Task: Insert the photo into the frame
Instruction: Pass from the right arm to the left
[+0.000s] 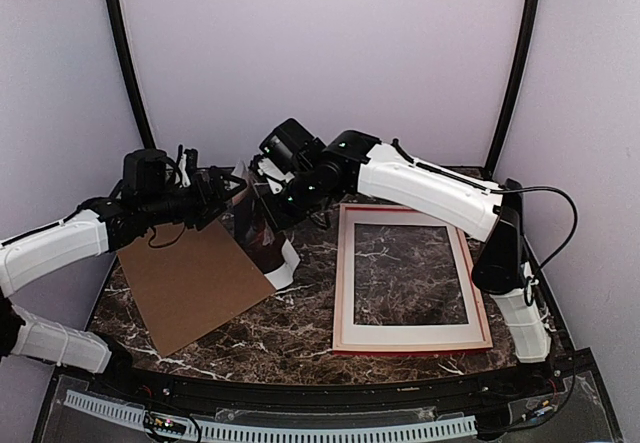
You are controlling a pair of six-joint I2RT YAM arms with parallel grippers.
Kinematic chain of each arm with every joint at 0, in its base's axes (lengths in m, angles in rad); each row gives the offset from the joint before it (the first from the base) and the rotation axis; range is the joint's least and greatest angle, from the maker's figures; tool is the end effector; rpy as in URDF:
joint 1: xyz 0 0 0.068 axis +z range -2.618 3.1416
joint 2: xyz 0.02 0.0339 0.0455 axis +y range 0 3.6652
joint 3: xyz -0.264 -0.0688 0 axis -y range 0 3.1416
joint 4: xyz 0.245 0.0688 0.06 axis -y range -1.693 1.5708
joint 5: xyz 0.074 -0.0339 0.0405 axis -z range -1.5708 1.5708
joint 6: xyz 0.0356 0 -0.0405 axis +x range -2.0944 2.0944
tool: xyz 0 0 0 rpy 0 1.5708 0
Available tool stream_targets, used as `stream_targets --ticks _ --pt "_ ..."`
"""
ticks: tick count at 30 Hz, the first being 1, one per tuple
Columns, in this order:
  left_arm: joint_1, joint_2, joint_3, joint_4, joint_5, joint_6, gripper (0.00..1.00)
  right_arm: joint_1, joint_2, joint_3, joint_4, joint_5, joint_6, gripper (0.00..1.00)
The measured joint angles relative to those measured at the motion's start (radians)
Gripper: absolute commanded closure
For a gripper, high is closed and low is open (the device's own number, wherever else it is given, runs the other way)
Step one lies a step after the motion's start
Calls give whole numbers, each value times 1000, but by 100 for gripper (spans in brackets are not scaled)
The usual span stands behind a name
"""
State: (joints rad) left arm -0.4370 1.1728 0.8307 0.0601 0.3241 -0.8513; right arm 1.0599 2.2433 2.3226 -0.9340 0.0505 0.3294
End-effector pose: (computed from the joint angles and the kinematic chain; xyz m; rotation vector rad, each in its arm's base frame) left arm 0.2417 -0.1254 0.3012 -0.1708 2.0069 -1.1634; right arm 0.2440 0.4317 0.3166 -0.8726 2.3482 0.5514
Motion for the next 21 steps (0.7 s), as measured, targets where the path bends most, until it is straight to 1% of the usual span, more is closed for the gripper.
stream_targets --ticks 10,17,21 --pt "-6 44 1 23 1 -18 5 4 0 -6 36 -24 13 100" --pt "-6 95 37 21 -3 -17 7 20 13 -6 56 -29 26 100" --pt "-6 126 60 17 -8 -14 12 27 26 -6 65 -29 36 100"
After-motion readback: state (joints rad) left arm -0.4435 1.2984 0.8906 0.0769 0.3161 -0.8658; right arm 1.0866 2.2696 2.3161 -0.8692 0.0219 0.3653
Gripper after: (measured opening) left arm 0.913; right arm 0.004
